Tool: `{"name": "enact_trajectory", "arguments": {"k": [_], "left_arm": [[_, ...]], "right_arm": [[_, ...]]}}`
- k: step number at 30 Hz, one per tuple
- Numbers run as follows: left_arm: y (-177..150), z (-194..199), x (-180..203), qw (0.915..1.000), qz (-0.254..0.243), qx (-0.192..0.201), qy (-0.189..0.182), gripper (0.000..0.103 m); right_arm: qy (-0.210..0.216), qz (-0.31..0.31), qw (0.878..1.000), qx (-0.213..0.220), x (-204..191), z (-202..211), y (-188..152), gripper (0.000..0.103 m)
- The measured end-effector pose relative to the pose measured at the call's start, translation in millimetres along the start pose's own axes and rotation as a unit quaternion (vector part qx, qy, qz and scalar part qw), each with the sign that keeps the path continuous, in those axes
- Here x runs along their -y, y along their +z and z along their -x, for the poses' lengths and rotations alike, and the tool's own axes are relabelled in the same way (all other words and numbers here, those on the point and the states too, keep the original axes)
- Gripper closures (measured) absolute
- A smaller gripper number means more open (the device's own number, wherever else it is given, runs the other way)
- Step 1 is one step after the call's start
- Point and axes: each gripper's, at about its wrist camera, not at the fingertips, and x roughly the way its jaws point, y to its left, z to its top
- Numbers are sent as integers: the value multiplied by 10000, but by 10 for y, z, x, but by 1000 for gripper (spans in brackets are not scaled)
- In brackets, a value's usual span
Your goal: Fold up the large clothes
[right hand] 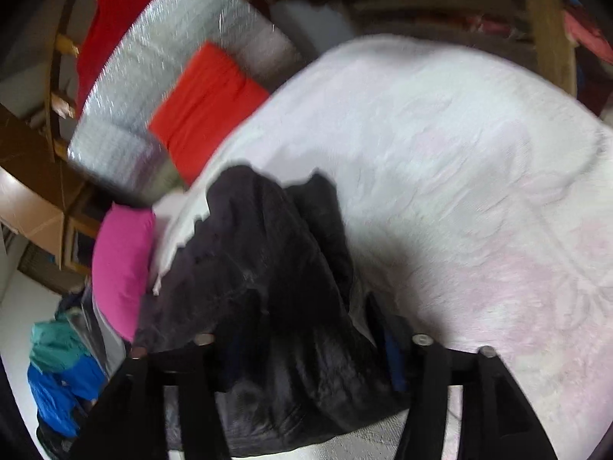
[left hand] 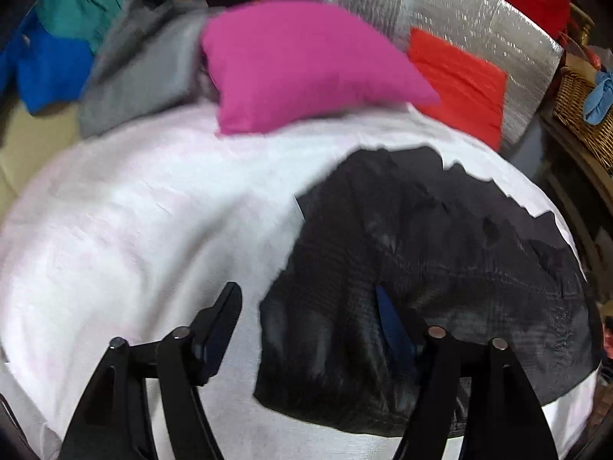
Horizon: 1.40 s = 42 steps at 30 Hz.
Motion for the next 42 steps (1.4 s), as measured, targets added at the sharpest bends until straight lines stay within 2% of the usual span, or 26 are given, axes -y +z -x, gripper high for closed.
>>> {"name": "enact_trajectory", "arguments": {"k": [4,7,11,14,18,21,24,27,32,34,36,40,42], "left_arm": [[-73,219,80,9993,-155,334,25,25],[-158,293,147,9994,-182,262,-136,25],[-284,361,259,9983,-217,0,-545,25],[-404,411,384,9960,-370,-181,-792,24],[-556,292,493,9917,-429,-728,-966,24],[-608,152,521,9900,-472,-1090,-762,24],[-645,14,537,9870,-451,-1392,-664,24],[-657,-52,572,9851,-402,-1541,-654,24],[-587,-176,693,9876,-670,-1404,-210,24],[-609,-274,796,9847,-915,-1486,-4,24],[-618,-368,891,9819,-1104,-1530,175,24],[-595,-385,970,9826,-1201,-1400,207,24],[-575,-385,962,9836,-1123,-1404,129,25]], "right_arm": [[203,152,9986,457,-61,314,-80,33],[415,293,9978,433,-113,433,-205,32],[675,383,9968,207,-162,517,-414,28],[698,335,9970,-1,-206,454,-572,26],[699,31,9960,-555,-226,205,-797,26],[647,-263,9920,-1054,-214,-32,-954,26],[591,-415,9895,-1248,-220,-183,-1011,26],[560,-576,9894,-1207,-186,-246,-1003,26],[181,-301,9946,-977,-231,-274,-928,26],[0,-56,9953,-972,-295,-334,-898,25],[-25,-67,9959,-900,-305,-389,-872,24],[-190,273,9967,-741,-416,-450,-851,24],[-472,744,9939,-657,-540,-442,-883,31]]}}
